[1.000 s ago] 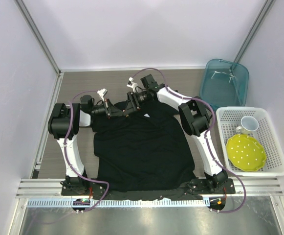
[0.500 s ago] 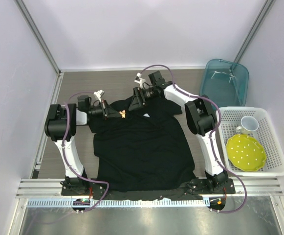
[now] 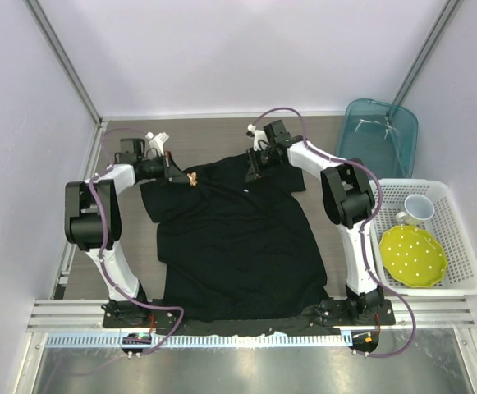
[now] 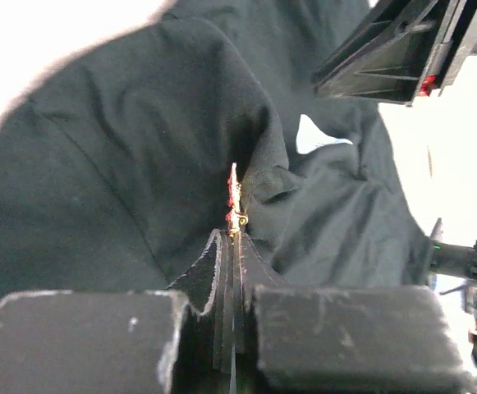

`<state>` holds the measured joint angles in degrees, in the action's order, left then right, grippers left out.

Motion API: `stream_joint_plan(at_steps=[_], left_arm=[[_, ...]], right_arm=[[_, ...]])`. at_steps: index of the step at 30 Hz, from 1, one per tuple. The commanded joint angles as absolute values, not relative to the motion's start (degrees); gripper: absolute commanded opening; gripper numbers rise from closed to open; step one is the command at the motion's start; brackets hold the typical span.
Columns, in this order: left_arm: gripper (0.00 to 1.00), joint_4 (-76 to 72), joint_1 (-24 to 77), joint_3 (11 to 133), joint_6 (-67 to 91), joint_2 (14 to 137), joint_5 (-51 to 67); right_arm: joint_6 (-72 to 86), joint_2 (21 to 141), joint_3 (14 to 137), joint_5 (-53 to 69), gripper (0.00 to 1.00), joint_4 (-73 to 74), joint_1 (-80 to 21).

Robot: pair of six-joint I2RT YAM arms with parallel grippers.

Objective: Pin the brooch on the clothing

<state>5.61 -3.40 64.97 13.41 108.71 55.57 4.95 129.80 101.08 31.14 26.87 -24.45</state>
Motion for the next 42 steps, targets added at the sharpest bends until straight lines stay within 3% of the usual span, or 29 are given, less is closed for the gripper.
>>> stream_joint_plan(at_steps=[1, 5, 14, 17, 21, 31, 35, 42], left_arm=[[0.01, 24.0, -3.5, 71.2, 0.7, 104.9, 42.6], [0.04, 27.6, -0.9, 73.7, 0.3, 103.7, 35.5], [0.14, 37.1, 19.6, 82.5, -4.4, 107.0, 13.5], [0.29, 38.1, 21.2, 83.0, -4.3, 106.6, 13.6], [0.40, 37.6, 18.8, 81.7, -5.7, 103.3, 15.6], [0.41, 32.7, 4.0, 78.9, 2.9, 103.3, 31.8], [0.29, 30.7, 2.7, 79.3, 7.0, 107.7, 37.6], [0.16, 29.5, 1.1, 78.7, 11.2, 114.5, 34.9]], right_arm=[[2.9, 124.9, 99.2, 19.2, 0.25, 28.0, -21.9], [1.9, 124.5, 98.3, 16.3, 0.24, 28.8, -21.3], [0.4, 124.2, 98.2, 13.6, 0.25, 30.9, -19.7], [0.3, 124.2, 99.0, 14.4, 0.27, 31.8, -19.2], [-1.8, 124.0, 100.3, 15.8, 0.31, 32.6, -18.7], [-4.0, 124.8, 104.8, 21.1, 0.37, 33.0, -18.6], [-3.8, 126.8, 106.5, 23.6, 0.38, 32.3, -18.7], [-4.7, 128.6, 103.7, 22.4, 0.38, 32.2, -17.4]])
